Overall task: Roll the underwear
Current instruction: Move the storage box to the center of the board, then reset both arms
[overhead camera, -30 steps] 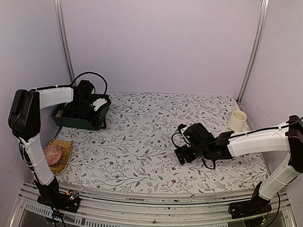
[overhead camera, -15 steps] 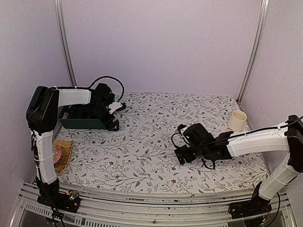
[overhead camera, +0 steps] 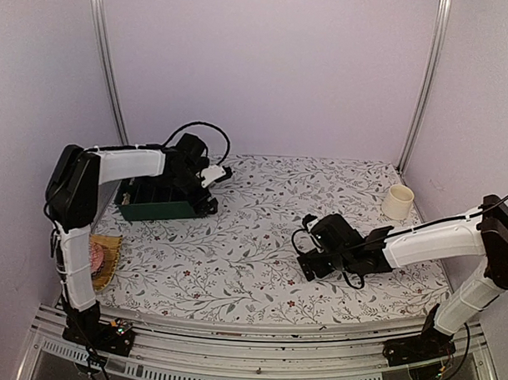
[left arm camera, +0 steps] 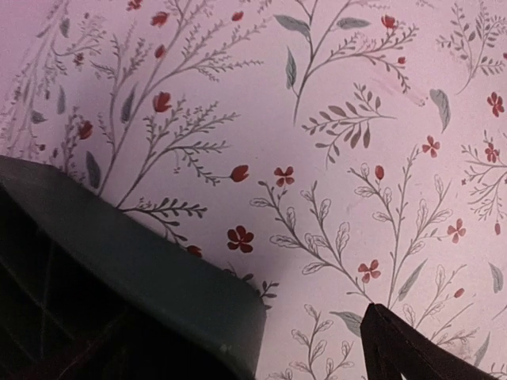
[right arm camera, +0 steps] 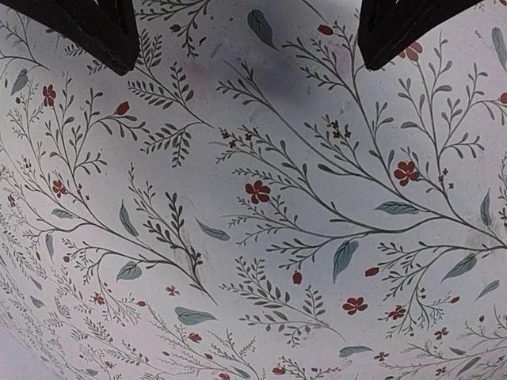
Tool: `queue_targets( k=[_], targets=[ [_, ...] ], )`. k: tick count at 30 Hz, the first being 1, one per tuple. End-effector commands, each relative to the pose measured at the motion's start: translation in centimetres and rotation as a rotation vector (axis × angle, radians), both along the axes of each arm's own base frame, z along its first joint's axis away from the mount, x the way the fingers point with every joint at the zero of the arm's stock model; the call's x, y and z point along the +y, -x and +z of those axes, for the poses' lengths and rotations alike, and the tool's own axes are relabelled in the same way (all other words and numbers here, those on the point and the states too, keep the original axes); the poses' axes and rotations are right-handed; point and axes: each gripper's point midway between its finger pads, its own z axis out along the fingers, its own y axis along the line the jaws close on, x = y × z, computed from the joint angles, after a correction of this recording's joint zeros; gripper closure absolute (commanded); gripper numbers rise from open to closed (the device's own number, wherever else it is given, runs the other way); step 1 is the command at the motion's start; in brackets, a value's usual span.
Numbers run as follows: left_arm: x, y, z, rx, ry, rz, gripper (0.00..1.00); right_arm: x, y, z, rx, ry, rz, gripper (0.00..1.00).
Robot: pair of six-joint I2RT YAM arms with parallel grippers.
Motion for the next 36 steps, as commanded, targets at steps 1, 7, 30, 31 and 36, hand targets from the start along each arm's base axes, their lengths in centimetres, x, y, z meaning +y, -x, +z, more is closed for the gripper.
queue_targets(
  k=[1, 7, 30, 31, 36],
  targets=[
    [0.4, -0.6, 12.8, -0.278, 0.159, 0.049, 0.02, -0.3, -0.7, 2.3, -0.067, -0.064, -0.030, 0.01],
    [1.3, 5.0, 21.0, -0.453, 0.404, 0.046, 0.01, -2.4, -1.9, 7.5, -0.204, -0.136, -0.123, 0.01],
    [11.1, 12.5, 15.0, -0.669, 0.727, 0.338, 0.02, -8.1, -1.8, 14.6, -0.420, -0.296, -0.345, 0.01],
    [11.1, 12.4, 14.8, -0.667, 0.727, 0.336, 0.01, -8.4, -1.7, 14.7, -0.426, -0.300, -0.352, 0.01],
    [11.6, 11.6, 14.5, -0.680, 0.723, 0.386, 0.02, -10.3, -1.4, 15.0, -0.479, -0.280, -0.413, 0.01]
  ],
)
